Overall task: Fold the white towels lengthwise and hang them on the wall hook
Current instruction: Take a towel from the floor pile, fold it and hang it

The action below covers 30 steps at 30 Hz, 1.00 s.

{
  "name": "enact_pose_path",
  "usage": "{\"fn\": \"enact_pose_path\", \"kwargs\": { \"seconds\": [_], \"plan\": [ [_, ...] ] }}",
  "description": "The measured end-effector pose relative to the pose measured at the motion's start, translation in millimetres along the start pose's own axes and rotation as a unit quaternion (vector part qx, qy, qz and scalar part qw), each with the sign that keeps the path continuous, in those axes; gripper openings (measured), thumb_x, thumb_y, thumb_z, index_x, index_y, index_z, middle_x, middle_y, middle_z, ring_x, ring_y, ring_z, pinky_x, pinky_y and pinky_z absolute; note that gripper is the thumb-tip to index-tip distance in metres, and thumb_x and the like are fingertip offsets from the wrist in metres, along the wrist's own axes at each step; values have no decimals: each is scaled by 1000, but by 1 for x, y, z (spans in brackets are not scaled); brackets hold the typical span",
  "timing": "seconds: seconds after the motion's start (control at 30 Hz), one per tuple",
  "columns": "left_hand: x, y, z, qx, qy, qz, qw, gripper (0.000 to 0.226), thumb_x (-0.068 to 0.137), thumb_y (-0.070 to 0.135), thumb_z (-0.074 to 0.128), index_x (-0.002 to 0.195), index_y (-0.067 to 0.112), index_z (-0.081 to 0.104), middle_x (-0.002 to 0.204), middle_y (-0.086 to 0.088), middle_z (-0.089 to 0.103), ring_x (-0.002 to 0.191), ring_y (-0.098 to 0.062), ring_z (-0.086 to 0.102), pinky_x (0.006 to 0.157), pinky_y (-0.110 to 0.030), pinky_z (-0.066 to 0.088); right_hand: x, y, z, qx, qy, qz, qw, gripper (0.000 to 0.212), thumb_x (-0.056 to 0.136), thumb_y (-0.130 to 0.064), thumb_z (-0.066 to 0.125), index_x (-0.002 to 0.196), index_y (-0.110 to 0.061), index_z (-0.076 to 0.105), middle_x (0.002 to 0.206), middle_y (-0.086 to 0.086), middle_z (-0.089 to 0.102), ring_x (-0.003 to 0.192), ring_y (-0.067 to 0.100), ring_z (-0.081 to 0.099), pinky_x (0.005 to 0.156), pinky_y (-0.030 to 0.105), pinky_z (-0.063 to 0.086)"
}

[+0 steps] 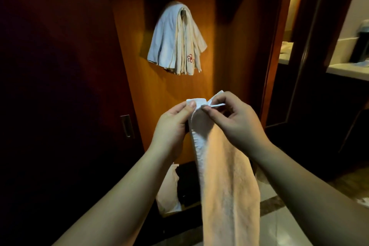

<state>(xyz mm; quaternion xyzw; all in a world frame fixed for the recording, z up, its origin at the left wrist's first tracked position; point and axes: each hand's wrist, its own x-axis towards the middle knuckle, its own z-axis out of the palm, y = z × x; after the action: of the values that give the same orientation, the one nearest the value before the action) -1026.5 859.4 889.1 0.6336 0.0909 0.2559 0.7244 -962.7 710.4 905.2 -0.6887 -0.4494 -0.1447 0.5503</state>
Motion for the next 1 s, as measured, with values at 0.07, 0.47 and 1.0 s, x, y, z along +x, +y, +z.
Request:
{"fn": "enact_pose_path", "kwargs": {
  "seconds": [0.07,0.47,1.0],
  "plan": [
    [-2,4,6,-1,-12,4,1000,24,98,29,61,112,16,76,108,-9,75,107,-26,70,89,-40,56,3,-3,0,5,6,7,1000,11,90,-38,67,86,-37,57,84,-17,63,82,3,62,66,15,49],
    [-7,16,10,-30,-33,6,999,34,101,30,54,123,8,69,118,-14,71,116,-27,66,107,-48,47,11,-10,-3,-43,36,28,998,18,89,-45,67,86,-30,58,77,-10,64,79,6,61,60,29,49],
    [-6,25,-11,125,-12,60,990,28,98,41,58,101,22,79,98,-3,77,97,-26,71,88,-46,54,27,-2,-11,-117,-192,86,971,19,90,-33,69,104,-36,56,96,-11,65,84,1,60,71,21,48]
  ]
}}
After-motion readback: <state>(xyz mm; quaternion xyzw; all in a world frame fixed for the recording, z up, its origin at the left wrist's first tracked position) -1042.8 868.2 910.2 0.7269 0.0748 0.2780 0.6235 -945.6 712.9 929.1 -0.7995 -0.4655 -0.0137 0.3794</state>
